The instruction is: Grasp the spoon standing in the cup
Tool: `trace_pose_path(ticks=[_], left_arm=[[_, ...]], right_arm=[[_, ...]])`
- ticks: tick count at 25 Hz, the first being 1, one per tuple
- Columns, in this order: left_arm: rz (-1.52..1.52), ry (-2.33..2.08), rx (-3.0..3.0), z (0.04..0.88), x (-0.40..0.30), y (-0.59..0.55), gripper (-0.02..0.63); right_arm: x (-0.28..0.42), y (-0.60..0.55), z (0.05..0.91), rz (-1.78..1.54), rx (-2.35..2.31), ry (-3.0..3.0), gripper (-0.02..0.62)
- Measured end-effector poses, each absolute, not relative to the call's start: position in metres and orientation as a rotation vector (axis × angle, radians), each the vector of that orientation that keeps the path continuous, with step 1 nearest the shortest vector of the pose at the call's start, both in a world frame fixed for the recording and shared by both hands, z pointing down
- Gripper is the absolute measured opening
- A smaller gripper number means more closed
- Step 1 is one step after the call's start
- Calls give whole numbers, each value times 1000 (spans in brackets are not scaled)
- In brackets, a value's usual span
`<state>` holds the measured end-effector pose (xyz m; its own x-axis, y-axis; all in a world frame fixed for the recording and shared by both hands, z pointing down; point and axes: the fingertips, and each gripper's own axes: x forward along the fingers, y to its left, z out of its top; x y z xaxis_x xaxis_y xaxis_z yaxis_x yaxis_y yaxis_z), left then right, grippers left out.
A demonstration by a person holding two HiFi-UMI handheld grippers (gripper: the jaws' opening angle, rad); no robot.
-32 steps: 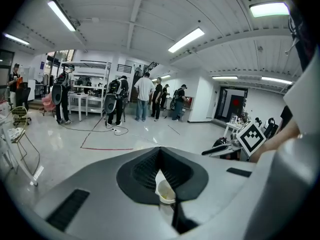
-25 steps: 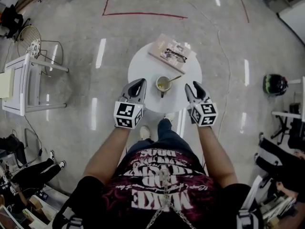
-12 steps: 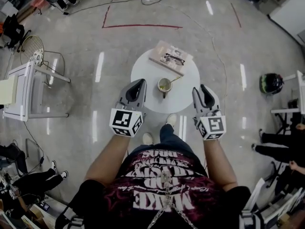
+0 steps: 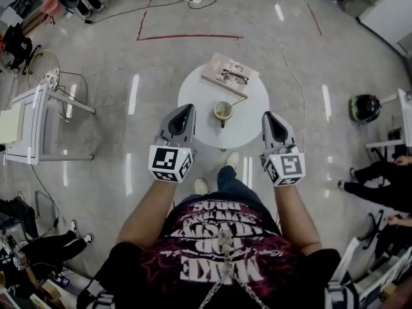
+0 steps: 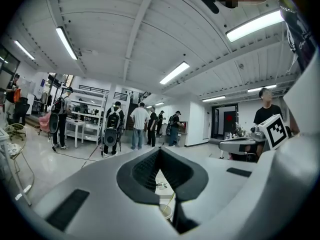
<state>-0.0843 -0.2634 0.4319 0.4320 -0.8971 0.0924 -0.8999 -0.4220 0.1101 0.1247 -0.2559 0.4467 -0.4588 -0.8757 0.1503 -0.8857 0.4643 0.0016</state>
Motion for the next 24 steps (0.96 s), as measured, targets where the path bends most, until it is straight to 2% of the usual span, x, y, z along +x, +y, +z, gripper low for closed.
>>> trace_pose_path(ticks=[24], left_arm=[[25,-1584,2525,431,-68,-270,23]], right_arm=[[135,-261,449,154,1515,-2561,35]])
